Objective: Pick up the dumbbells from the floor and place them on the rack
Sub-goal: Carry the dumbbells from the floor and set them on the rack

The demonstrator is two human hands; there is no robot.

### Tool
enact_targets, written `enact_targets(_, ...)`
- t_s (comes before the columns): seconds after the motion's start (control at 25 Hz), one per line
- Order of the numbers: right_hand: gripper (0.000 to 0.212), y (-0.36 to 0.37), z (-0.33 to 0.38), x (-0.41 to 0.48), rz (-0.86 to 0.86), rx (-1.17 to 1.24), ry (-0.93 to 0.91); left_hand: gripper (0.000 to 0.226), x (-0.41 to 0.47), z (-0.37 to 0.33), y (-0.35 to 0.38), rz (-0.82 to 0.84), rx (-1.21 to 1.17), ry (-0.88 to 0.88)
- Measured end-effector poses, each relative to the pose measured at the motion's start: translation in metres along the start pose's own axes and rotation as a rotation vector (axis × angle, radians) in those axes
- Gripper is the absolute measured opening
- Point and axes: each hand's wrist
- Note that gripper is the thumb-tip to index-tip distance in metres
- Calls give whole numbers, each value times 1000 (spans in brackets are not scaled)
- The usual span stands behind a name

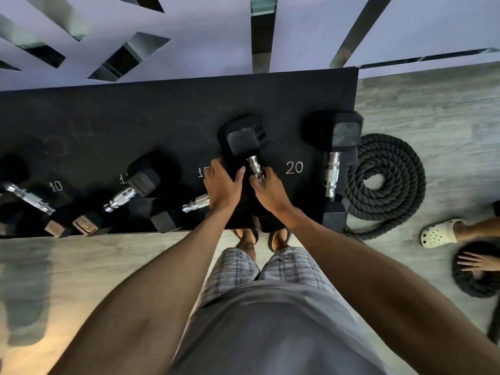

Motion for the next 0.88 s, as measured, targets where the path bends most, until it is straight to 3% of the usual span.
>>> enact_targets(0.08, 34, 1, 14, 3, -26, 45, 3, 36, -3, 24, -7, 148, 83, 95)
enact_targets(0.28, 37, 13, 42, 18, -132, 81, 50, 36, 14, 39, -15, 323, 11, -125)
enact_targets(0.4, 39, 16, 46, 24, -122, 100, 100, 44, 22, 66, -16, 675, 189, -163)
enact_targets(0.48, 41, 20, 44, 26, -124, 105, 109, 62, 27, 81, -14, 826, 293, -131)
enact_targets(0.64, 36, 22, 42, 24, -163, 126, 61, 64, 21, 72, -16, 796, 324, -6)
enact_targets(0.88, 34, -5, 25, 24, -248, 243, 129, 59, 24, 83, -17, 778, 265, 17)
Point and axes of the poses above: each hand's wrist, its own x-axis towards the middle knuckle, its own y-axis out of the palm, z = x × y, and after that the axes turned 15 degrees about y, right-handed
